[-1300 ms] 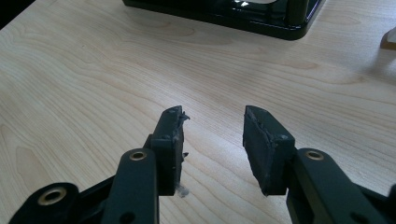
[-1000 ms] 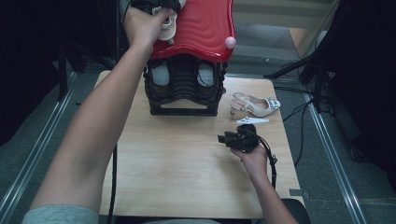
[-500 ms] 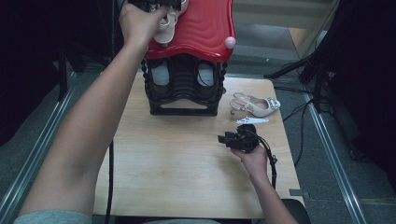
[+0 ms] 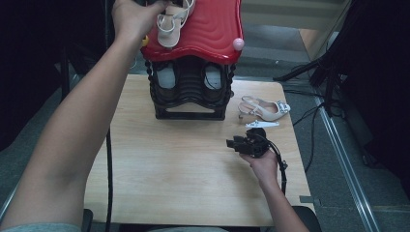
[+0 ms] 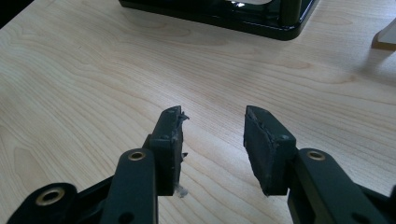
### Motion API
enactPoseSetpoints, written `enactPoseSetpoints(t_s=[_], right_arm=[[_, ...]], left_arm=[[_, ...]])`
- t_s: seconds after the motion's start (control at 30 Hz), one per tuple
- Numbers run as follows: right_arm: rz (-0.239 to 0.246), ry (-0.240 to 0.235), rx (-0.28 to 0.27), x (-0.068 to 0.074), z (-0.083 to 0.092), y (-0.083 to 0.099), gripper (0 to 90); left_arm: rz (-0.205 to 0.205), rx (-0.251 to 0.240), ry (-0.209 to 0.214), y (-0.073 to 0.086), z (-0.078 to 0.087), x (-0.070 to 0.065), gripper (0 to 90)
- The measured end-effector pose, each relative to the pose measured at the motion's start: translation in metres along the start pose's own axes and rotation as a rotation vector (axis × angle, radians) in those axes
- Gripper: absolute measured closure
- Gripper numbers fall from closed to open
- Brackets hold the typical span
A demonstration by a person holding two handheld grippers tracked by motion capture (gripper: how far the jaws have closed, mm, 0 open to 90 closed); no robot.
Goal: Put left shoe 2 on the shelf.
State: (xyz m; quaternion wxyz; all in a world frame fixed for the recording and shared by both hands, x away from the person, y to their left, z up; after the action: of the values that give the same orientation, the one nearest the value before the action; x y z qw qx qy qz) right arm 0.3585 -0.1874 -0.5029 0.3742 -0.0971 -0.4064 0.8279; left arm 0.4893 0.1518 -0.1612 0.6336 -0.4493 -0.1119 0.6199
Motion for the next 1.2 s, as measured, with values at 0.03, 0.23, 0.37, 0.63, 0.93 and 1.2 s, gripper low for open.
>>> enactPoseSetpoints(t_s=[0.03, 0.23, 0.37, 0.63, 0.93, 1.2], right_arm=[[-0.001, 0.000, -0.001, 0.000, 0.000, 0.000, 58.8], [0.008, 0.007, -0.001, -0.001, 0.002, -0.001, 60.9], [-0.015, 0.003, -0.006, -0.003, 0.002, -0.001, 60.6], [0.003, 0.014, 0.000, -0.002, 0.002, -0.001, 62.5], [0.017, 0.028, -0.006, -0.005, 0.005, -0.001, 64.7], [0.029, 0.038, -0.006, -0.006, 0.006, -0.002, 66.7]], left_arm=[[-0.002, -0.008, 0.003, -0.001, 0.003, 0.001, 26.5], [0.001, -0.007, 0.002, -0.004, 0.020, 0.015, 35.6], [0.014, 0.000, 0.007, -0.005, 0.029, 0.028, 39.5], [0.006, -0.003, 0.014, 0.000, 0.044, 0.054, 47.5], [-0.003, -0.006, -0.007, 0.018, 0.046, 0.082, 52.8], [-0.017, 0.015, -0.022, 0.038, 0.041, 0.100, 52.3]])
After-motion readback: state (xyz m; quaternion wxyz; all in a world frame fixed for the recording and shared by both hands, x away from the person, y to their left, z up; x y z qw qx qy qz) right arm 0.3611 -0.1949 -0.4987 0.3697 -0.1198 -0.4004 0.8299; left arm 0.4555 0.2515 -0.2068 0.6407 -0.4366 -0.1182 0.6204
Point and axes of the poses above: each handheld gripper's, and its own axes: z roughly backward along the jaws, y roughly out of its underside, x roughly to its left, the point moved 1 cm from there along -z, roughly forward along the jaws, and after that the axes turned 11 degrees about z, right-handed, at the moved point
